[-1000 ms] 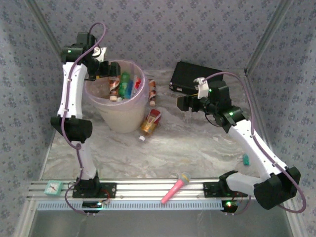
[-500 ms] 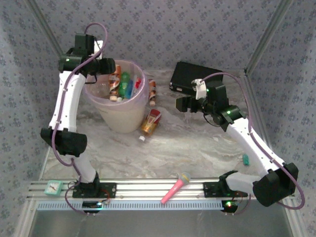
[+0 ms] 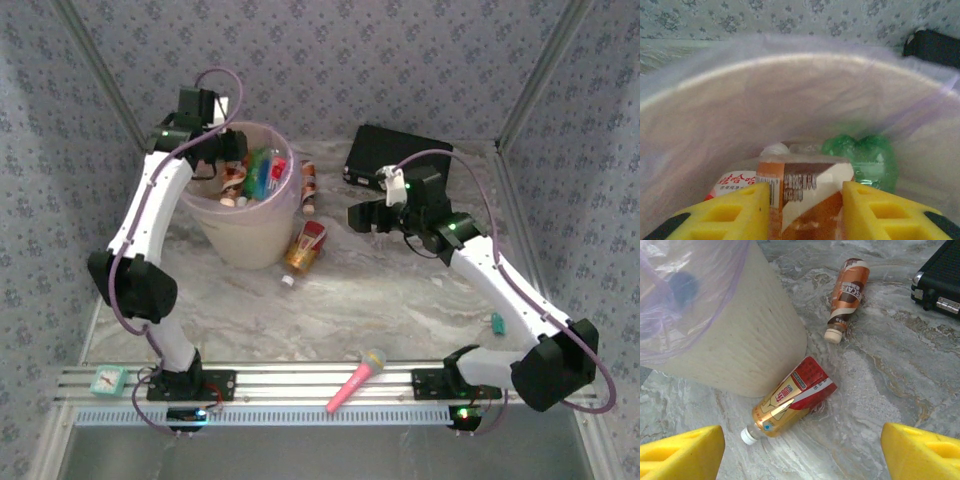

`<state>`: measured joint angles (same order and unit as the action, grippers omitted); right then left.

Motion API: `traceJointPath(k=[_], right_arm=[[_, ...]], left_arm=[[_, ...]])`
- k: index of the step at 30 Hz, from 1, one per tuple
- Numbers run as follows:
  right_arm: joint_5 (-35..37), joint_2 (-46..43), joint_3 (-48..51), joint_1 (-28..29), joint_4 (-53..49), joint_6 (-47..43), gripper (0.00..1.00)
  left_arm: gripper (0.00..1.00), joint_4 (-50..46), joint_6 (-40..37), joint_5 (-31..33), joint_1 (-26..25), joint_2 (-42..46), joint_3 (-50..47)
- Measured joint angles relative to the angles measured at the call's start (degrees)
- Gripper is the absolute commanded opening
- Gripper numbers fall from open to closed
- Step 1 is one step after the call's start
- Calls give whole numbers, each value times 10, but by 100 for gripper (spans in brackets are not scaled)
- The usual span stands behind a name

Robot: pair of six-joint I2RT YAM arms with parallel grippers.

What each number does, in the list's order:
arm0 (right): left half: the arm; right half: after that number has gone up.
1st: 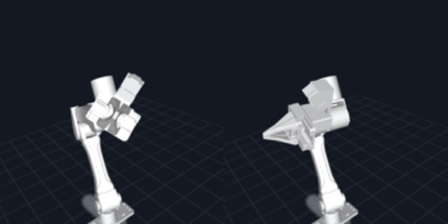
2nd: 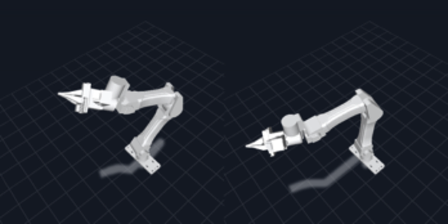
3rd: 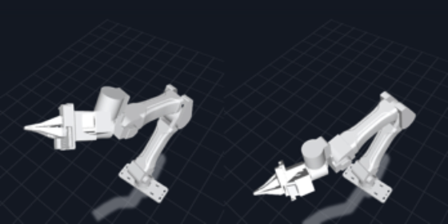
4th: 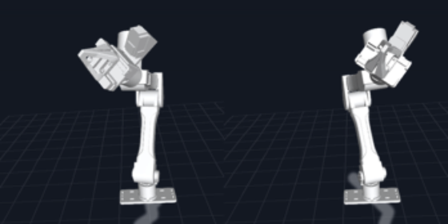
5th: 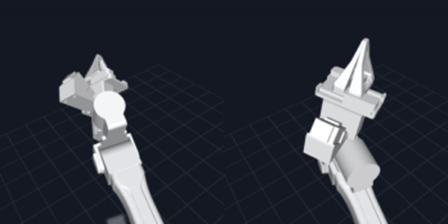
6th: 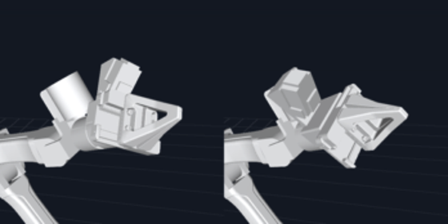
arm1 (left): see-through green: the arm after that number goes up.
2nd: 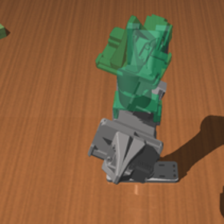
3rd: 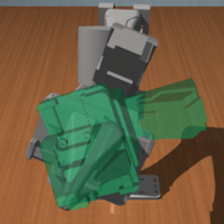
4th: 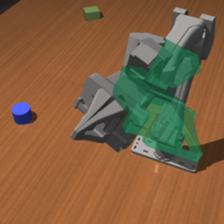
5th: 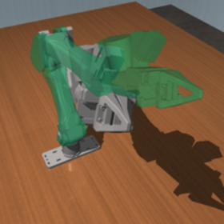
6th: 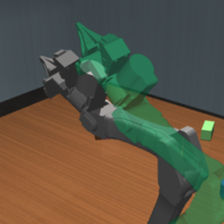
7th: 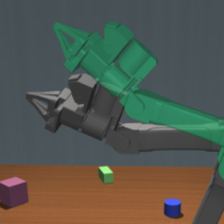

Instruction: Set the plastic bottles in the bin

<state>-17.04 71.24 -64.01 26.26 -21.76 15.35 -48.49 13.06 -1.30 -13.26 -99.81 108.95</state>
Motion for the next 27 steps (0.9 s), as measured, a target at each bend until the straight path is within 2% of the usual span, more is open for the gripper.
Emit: traceJointPath(k=[4, 7, 10, 16, 20, 27], right_arm=[[8, 4, 0, 2, 0, 0, 83], [15, 8, 0, 2, 1, 3, 82], [28, 18, 0, 4, 7, 13, 81], [52, 66, -12, 4, 37, 48, 79], [65, 133, -42, 8, 62, 65, 77], [99, 290, -142, 36, 75, 69, 72]], left_arm=[[40, 18, 1, 7, 0, 39, -61], [51, 18, 1, 8, 0, 61, -73], [56, 14, 4, 10, 0, 67, -66], [59, -2, 7, 0, 2, 68, 0], [65, 1, 16, -26, 1, 80, 19], [71, 8, 41, -67, 1, 164, -76]])
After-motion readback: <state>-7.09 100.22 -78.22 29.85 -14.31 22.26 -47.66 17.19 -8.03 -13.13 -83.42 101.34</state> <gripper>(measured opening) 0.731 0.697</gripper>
